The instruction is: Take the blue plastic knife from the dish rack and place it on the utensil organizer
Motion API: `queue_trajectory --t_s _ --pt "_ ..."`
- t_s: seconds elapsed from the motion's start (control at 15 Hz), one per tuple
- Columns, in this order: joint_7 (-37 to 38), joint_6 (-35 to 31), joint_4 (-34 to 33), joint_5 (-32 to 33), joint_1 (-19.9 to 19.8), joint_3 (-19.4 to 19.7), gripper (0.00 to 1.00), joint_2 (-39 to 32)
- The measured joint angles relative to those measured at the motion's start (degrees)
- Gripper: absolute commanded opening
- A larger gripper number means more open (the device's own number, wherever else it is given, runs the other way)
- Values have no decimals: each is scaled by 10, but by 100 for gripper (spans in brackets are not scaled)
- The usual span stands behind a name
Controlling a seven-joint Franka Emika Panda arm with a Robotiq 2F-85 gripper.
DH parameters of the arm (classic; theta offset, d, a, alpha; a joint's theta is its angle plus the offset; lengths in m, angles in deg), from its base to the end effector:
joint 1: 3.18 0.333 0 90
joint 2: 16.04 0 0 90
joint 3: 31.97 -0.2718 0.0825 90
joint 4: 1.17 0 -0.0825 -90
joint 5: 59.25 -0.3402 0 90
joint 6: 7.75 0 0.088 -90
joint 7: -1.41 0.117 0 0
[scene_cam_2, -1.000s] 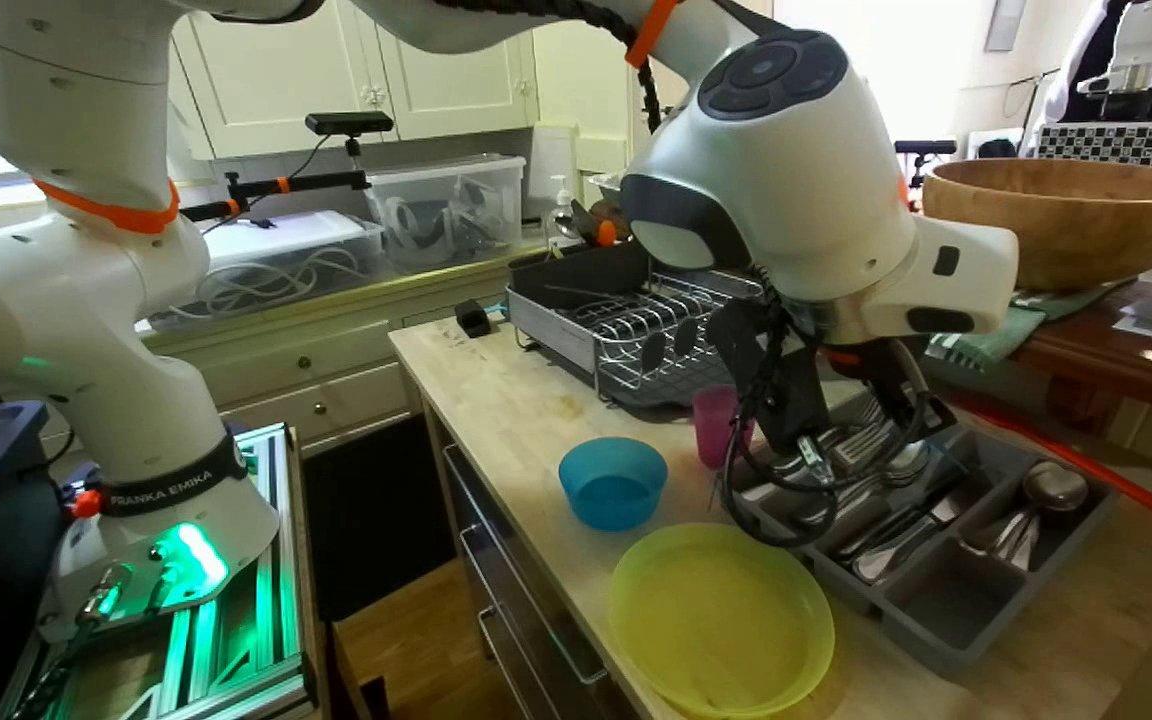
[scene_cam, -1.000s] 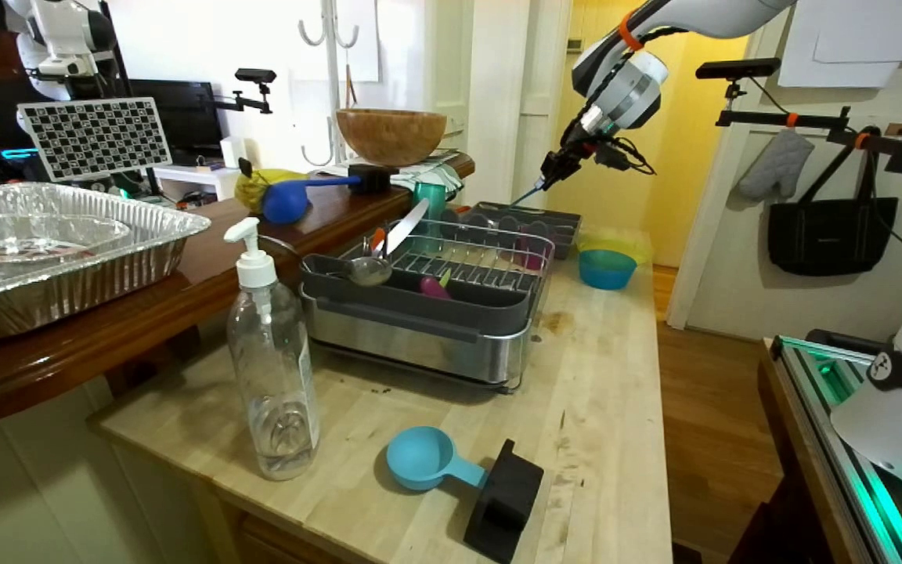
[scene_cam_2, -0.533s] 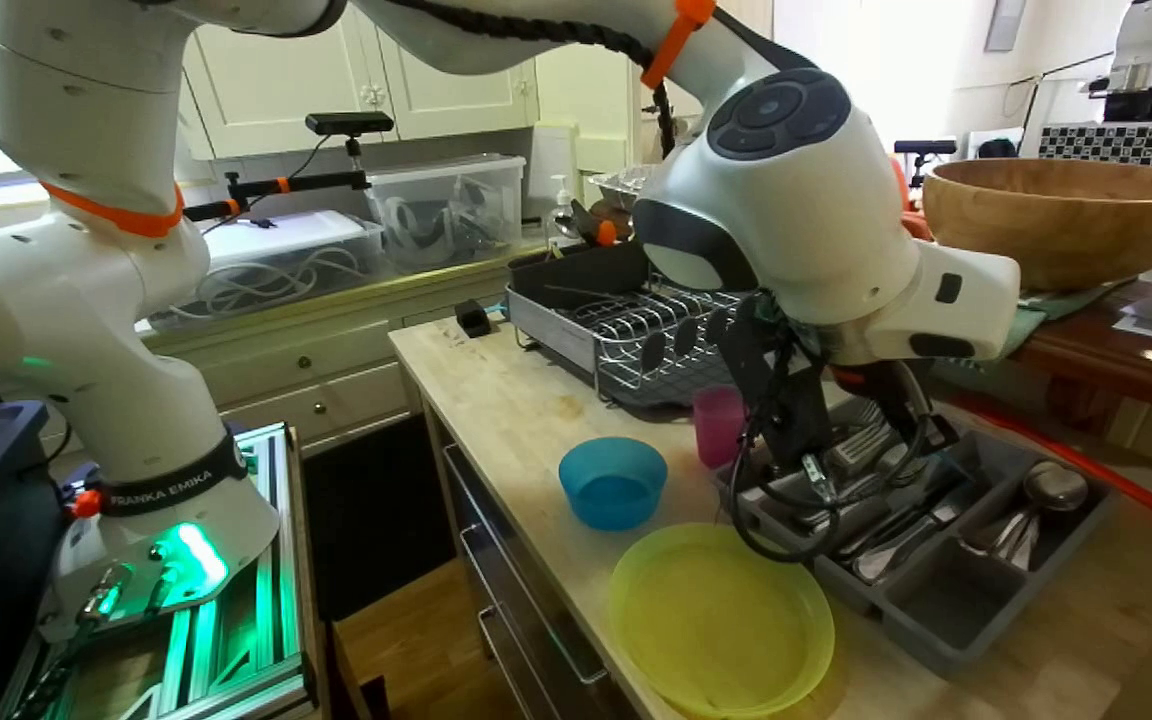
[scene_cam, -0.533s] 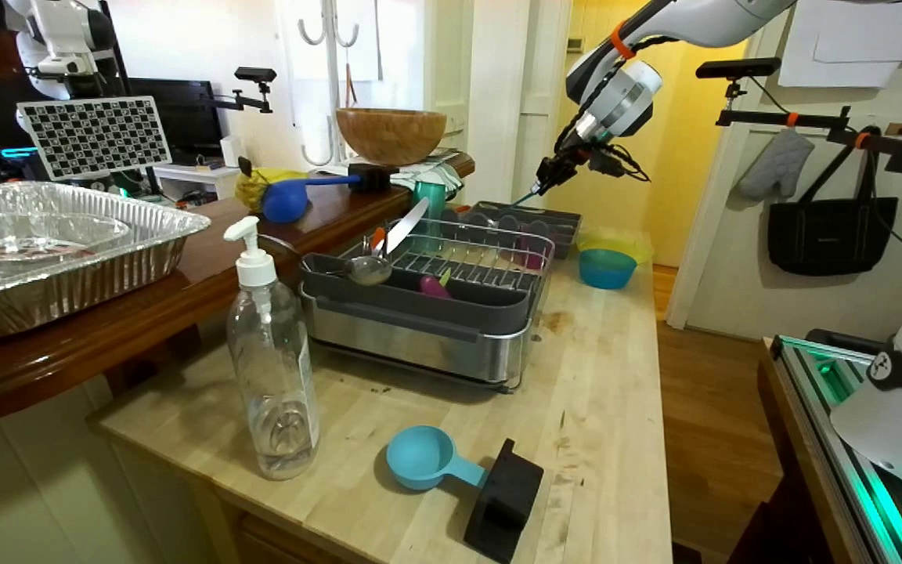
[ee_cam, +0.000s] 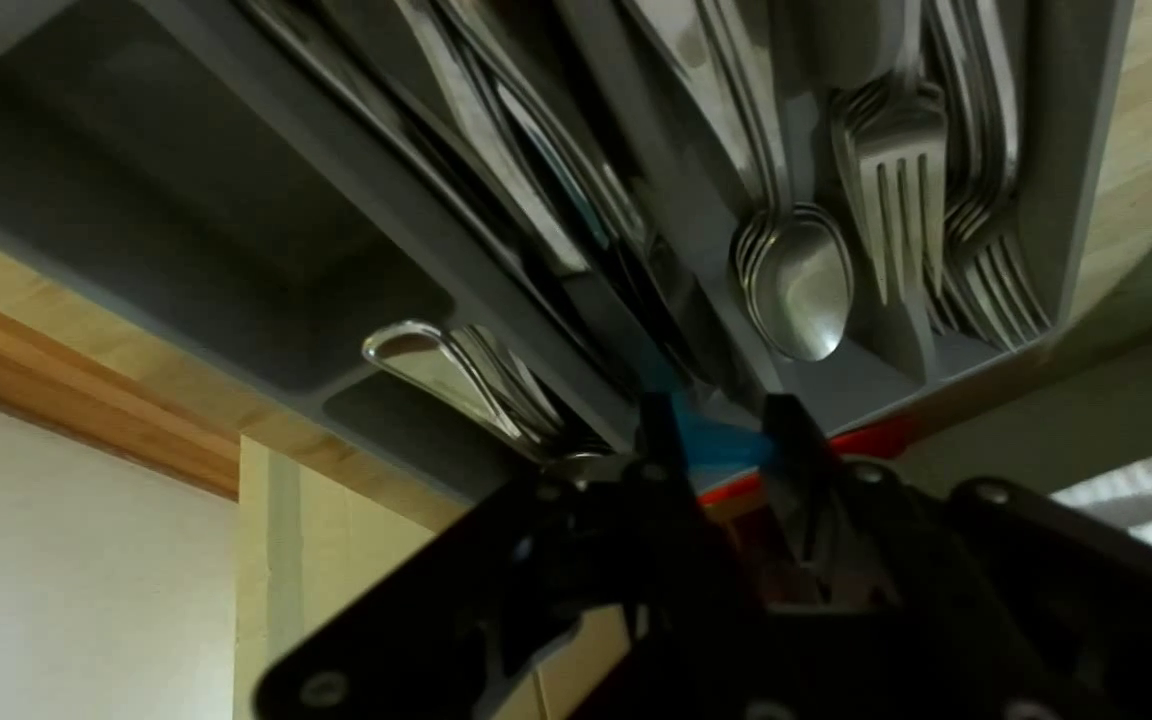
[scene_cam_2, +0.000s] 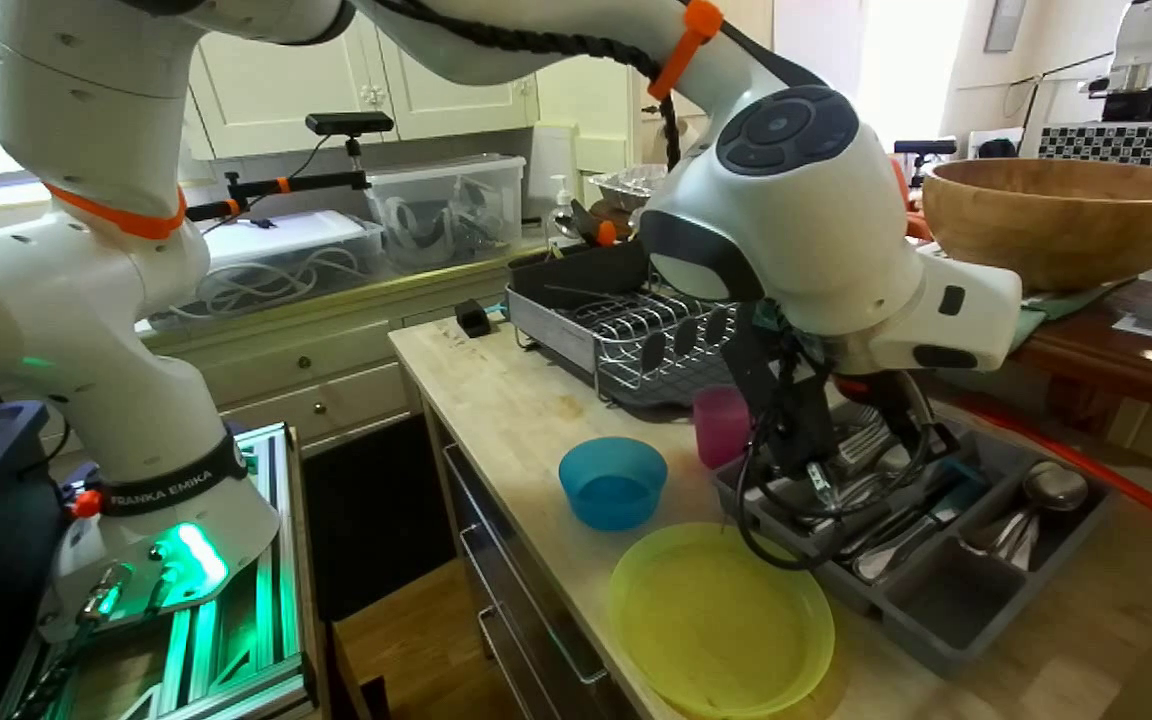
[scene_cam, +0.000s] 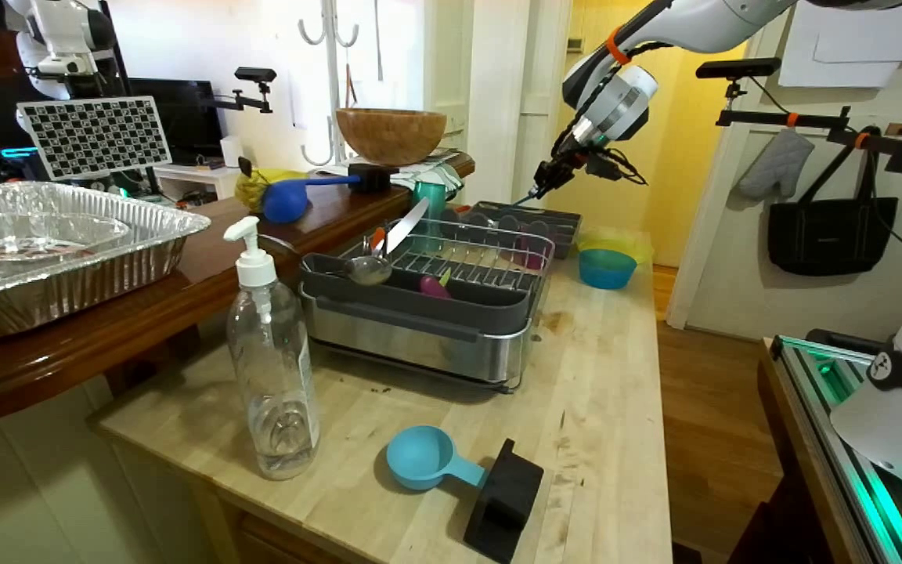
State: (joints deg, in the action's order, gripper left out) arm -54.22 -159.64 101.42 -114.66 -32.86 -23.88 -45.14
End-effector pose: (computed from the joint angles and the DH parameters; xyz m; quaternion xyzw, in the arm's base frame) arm 0.4915 -0.3946 0.2831 -0.9276 0.2099 -0.3038 0.0565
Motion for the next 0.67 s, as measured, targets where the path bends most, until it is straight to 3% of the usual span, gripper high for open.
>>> queue_trajectory --t_s 0.07,0.13,0.27,0.6,0.67 --pt "0 0 0 0 0 0 35 -1" --pt "0 0 0 0 0 -1 51 -1" --pt "0 0 0 0 0 -1 60 -2" --pt "0 0 0 1 0 -1 98 -2" --pt "0 0 0 1 0 -1 100 -2"
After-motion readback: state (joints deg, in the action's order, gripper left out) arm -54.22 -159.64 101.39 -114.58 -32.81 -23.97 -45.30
